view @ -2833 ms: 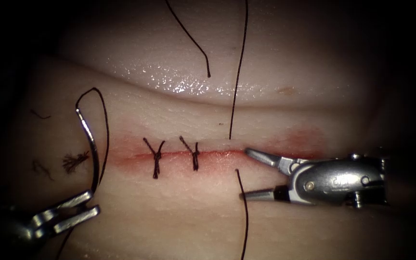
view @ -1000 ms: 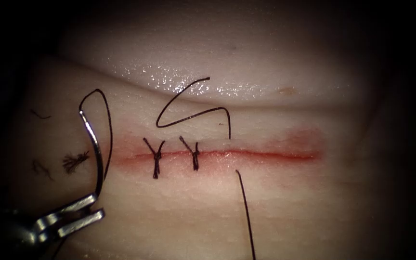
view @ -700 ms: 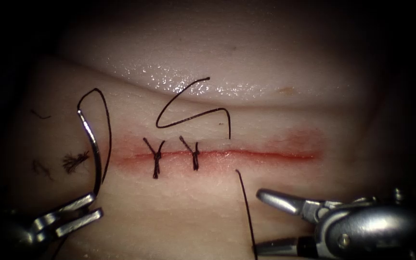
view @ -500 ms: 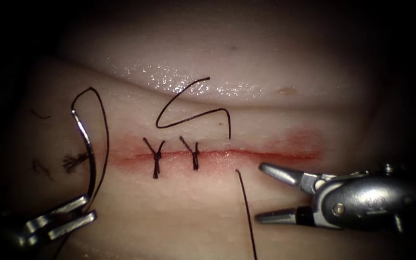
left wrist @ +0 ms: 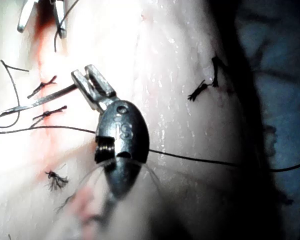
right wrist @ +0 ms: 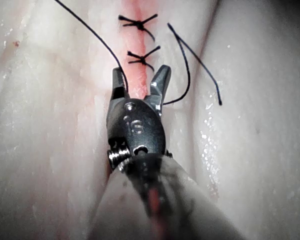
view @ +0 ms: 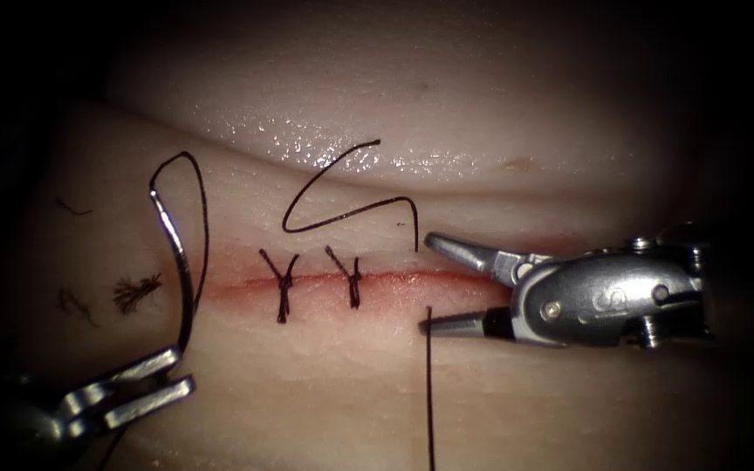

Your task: Wound Closure

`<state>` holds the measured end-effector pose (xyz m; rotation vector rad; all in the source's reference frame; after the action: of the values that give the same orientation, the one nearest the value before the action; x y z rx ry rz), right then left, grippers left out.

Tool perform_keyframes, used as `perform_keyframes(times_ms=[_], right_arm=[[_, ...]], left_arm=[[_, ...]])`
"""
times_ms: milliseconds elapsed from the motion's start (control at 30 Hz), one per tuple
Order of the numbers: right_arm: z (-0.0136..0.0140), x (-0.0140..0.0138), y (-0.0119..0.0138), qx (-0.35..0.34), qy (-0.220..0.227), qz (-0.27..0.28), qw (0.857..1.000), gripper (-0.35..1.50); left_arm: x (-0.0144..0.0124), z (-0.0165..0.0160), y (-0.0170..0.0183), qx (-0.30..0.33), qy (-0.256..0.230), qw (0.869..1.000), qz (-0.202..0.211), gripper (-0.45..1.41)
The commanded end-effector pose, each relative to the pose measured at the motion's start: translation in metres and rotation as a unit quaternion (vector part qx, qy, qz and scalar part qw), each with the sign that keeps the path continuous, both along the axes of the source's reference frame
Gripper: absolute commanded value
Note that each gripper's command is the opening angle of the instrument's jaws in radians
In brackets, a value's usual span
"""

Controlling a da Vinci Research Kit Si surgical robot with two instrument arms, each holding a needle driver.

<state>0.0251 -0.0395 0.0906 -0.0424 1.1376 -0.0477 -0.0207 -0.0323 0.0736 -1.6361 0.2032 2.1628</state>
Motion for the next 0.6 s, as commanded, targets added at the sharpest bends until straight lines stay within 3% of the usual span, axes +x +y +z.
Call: perform_keyframes(times_ms=[33, 267, 333, 400, 600], right_arm=[[0.0011, 0.0008, -0.0010, -0.003, 0.002, -0.004, 1.000, 0.98], [0.0028, 0.0007, -0.0021, -0.007, -0.007, -0.021, 1.000, 0.64], [0.0033, 0.0006, -0.0023, -0.008, -0.012, -0.027, 1.000, 0.36], [0.0039, 0.0003, -0.0026, -0.010, -0.014, -0.034, 0.999, -0.30], [0.0049, -0.0010, -0.0030, 0.003, -0.008, -0.036, 0.999, -0.35]], left_arm=[[-0.0005, 0.0006, -0.0006, 0.001, -0.001, 1.000, 0.001, -0.45], [-0.0004, 0.0007, -0.0005, 0.000, -0.002, 1.000, 0.002, -0.45], [-0.0003, 0.0007, -0.0006, 0.000, -0.002, 1.000, 0.002, -0.45], [-0.0003, 0.0007, -0.0006, 0.000, -0.002, 1.000, 0.002, -0.45], [-0.0005, 0.0007, -0.0010, -0.001, -0.002, 1.000, 0.001, -0.45]])
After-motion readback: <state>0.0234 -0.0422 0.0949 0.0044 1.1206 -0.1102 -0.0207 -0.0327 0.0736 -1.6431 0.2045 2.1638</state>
